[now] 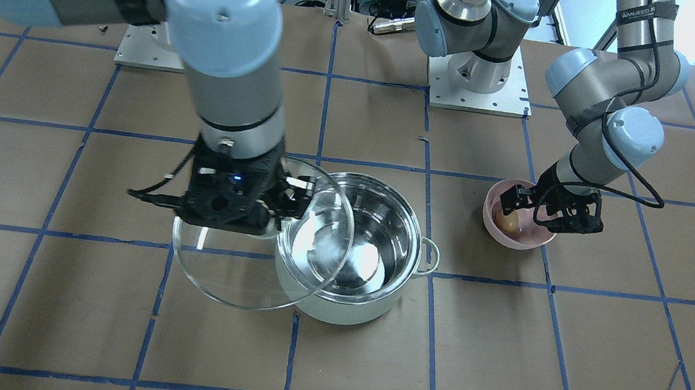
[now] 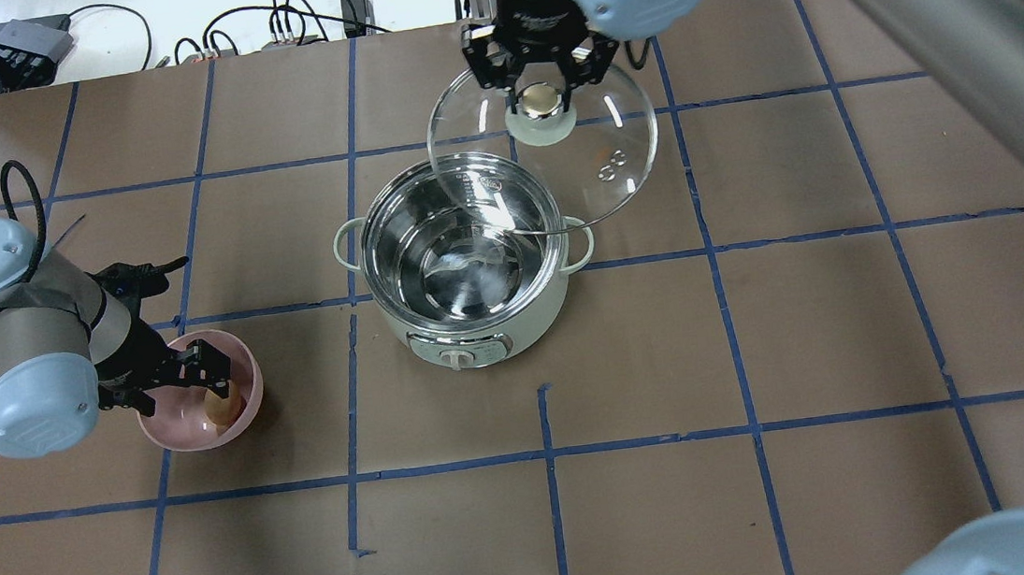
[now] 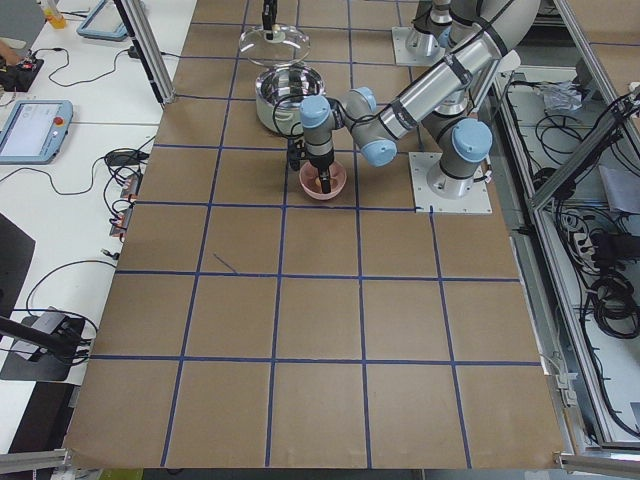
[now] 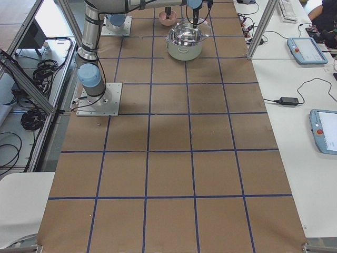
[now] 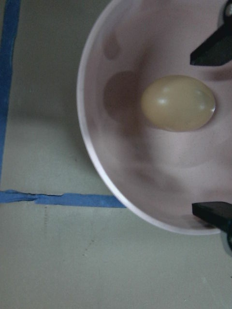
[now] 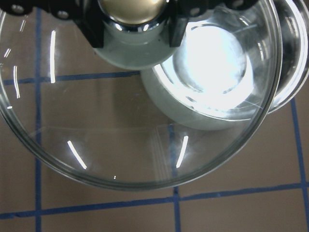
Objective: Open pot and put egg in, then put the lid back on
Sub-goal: 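Lift the glass lid with the right gripper while the left grasps the egg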
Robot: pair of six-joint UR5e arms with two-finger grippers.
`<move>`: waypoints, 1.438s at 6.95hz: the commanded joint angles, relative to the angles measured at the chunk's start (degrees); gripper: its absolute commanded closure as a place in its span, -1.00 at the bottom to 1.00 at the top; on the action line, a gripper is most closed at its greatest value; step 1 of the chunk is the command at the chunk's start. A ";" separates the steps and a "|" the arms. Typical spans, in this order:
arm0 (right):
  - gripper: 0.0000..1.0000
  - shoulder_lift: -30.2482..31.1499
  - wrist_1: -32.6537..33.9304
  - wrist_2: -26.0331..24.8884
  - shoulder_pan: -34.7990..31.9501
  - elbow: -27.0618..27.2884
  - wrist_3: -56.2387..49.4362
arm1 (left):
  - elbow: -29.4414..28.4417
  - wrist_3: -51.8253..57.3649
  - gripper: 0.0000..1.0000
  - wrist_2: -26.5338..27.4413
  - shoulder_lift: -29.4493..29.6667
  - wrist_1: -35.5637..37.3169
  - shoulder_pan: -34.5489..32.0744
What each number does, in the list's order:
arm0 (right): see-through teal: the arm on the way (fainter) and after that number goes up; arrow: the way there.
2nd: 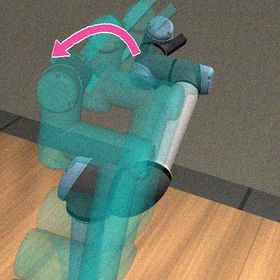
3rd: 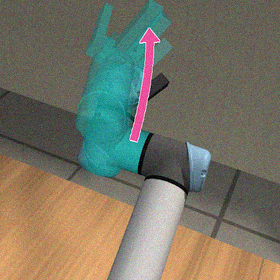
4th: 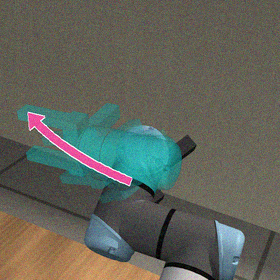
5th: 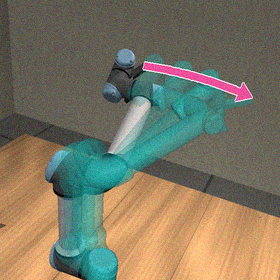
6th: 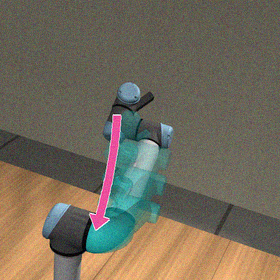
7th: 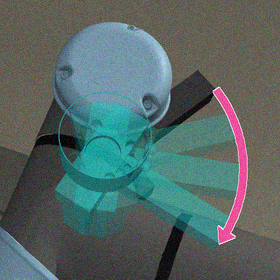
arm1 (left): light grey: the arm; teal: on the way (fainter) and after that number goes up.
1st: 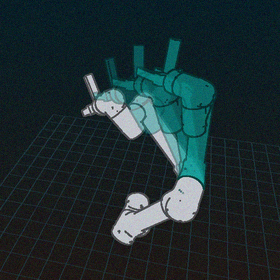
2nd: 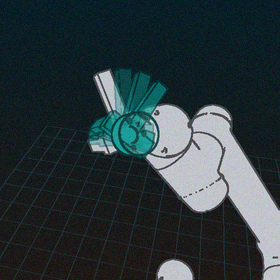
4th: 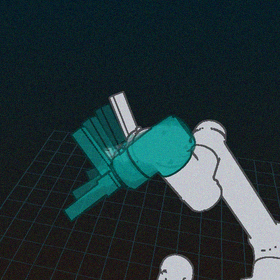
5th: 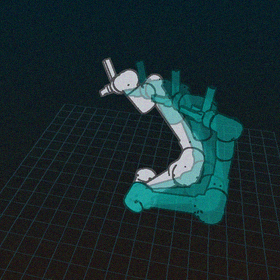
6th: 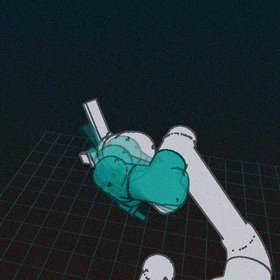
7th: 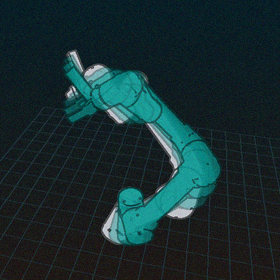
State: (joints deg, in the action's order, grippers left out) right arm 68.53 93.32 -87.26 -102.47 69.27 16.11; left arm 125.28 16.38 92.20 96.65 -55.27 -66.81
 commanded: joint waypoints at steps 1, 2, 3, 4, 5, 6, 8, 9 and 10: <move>0.74 4.50 -6.92 0.16 12.42 0.16 -15.43 | 0.22 -0.12 -0.97 -0.62 0.47 -0.01 -0.25; 0.76 5.73 -6.67 1.64 13.77 3.12 -17.06 | 1.01 -0.21 -0.97 -0.71 0.56 0.07 -0.25; 0.82 8.00 -3.01 1.83 13.79 7.16 -17.16 | 1.19 -0.12 -0.96 -1.93 0.56 0.08 -0.25; 0.84 8.90 -1.76 1.92 13.79 8.76 -16.90 | 1.10 -0.12 -0.96 -2.55 1.17 0.25 -0.25; 0.84 9.43 -1.83 1.92 13.44 8.69 -16.29 | 0.67 0.05 -0.96 -2.47 1.96 0.42 -0.25; 0.84 12.04 -2.44 1.49 13.17 9.30 -16.28 | 0.58 0.05 -0.71 -2.21 2.14 0.51 -0.16; 0.84 13.03 -1.84 1.31 13.17 12.36 -17.16 | 0.58 -0.12 -0.64 -2.55 2.31 0.34 -0.16; 0.84 13.04 -0.44 1.31 13.17 12.56 -17.08 | 0.58 -0.12 -0.64 -2.64 2.58 0.34 -0.25; 0.84 13.04 -0.08 1.31 13.17 12.73 -17.07 | 0.66 -0.12 -0.65 -2.64 2.58 0.34 -0.16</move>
State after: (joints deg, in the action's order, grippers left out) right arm 81.45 92.46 -85.94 -89.29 81.56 -0.97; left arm 125.88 16.27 89.61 99.13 -54.92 -67.00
